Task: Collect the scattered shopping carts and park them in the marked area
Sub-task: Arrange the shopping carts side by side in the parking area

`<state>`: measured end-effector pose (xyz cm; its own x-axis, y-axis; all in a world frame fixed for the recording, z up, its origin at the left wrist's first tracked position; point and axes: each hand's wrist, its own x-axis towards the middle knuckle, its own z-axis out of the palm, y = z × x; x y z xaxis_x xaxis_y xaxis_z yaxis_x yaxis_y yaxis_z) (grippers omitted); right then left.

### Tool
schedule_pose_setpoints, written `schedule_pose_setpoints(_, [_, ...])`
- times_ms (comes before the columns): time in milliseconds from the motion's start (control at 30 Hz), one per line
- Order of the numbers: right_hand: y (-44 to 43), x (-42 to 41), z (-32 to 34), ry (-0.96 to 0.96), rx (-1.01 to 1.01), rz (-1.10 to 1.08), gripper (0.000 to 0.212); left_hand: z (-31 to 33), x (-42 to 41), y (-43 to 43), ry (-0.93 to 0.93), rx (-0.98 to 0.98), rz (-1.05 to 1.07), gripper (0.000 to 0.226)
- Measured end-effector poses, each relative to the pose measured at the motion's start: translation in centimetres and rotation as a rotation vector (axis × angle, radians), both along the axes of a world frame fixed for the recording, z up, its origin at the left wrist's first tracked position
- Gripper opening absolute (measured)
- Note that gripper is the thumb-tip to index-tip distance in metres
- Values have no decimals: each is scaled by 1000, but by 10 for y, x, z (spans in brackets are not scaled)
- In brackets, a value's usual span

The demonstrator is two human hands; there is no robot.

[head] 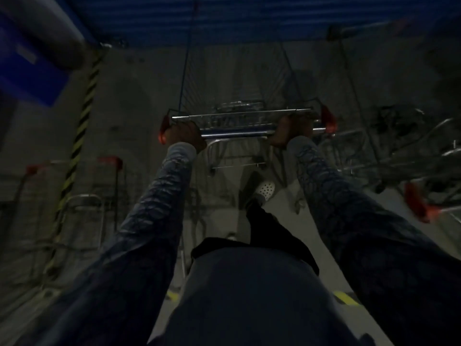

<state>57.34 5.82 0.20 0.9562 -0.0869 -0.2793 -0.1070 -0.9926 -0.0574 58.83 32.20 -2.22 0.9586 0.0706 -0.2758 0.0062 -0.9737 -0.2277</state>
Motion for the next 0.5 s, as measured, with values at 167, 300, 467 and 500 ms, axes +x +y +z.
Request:
schedule_pose_setpoints(167, [12,-106,7,71,109,-34,53,-2,-102,15,-1,5,61,54])
schedule_pose_setpoints(300, [24,-178,11,71,49,-3,50,-12,-172,27,51,38,120,68])
schedule_pose_setpoints(467, [24,-265,8,14,63,103,51,-20,-251,35,63,83,212,56])
schedule_pose_setpoints(500, [23,-281,9,13,73,116,54,-18,-269,34,65,86,226,50])
